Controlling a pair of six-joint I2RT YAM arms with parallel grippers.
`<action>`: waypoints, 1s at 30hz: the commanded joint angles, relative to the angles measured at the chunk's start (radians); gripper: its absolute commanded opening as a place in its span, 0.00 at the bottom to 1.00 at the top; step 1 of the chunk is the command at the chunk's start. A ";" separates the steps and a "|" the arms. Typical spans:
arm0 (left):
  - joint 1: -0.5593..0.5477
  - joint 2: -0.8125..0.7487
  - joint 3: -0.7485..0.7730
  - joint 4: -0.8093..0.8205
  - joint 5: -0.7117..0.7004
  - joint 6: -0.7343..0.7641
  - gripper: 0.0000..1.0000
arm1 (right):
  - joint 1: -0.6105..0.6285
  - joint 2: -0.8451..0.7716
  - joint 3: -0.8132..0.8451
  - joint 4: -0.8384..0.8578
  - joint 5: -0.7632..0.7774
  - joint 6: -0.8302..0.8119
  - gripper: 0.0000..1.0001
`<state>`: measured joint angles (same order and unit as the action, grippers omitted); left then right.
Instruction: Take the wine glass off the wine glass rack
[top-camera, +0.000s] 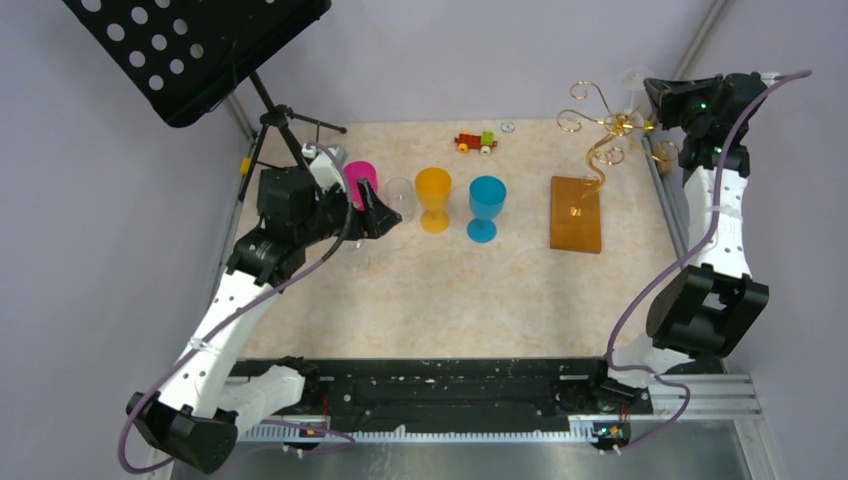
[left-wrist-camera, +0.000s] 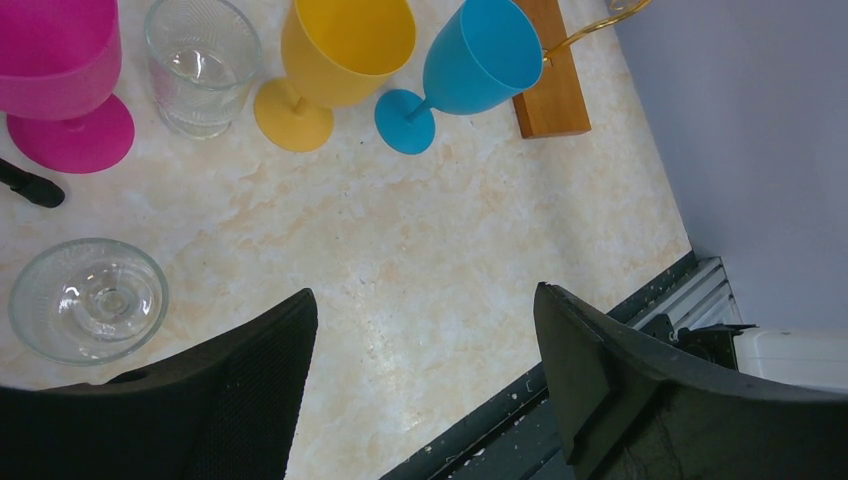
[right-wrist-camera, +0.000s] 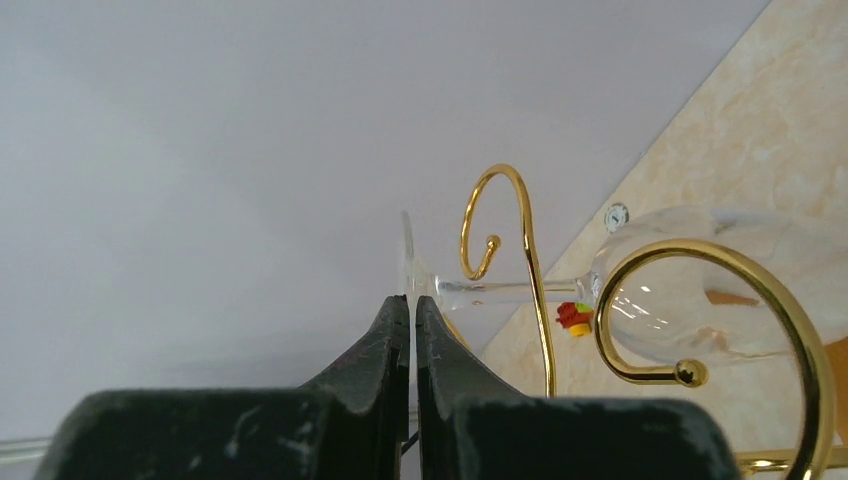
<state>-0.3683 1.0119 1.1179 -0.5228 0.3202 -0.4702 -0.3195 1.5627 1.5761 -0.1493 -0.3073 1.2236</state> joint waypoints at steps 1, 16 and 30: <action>0.001 -0.014 -0.001 0.046 0.006 -0.008 0.83 | 0.026 -0.062 -0.013 0.170 -0.097 0.054 0.00; 0.002 -0.014 0.009 0.043 0.008 -0.007 0.83 | 0.118 0.045 0.019 0.405 -0.090 0.002 0.00; 0.002 0.009 0.023 0.043 0.006 -0.001 0.83 | 0.168 0.218 0.125 0.652 -0.195 0.066 0.00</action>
<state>-0.3683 1.0130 1.1179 -0.5228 0.3214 -0.4732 -0.1722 1.7691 1.6199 0.3218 -0.4564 1.2633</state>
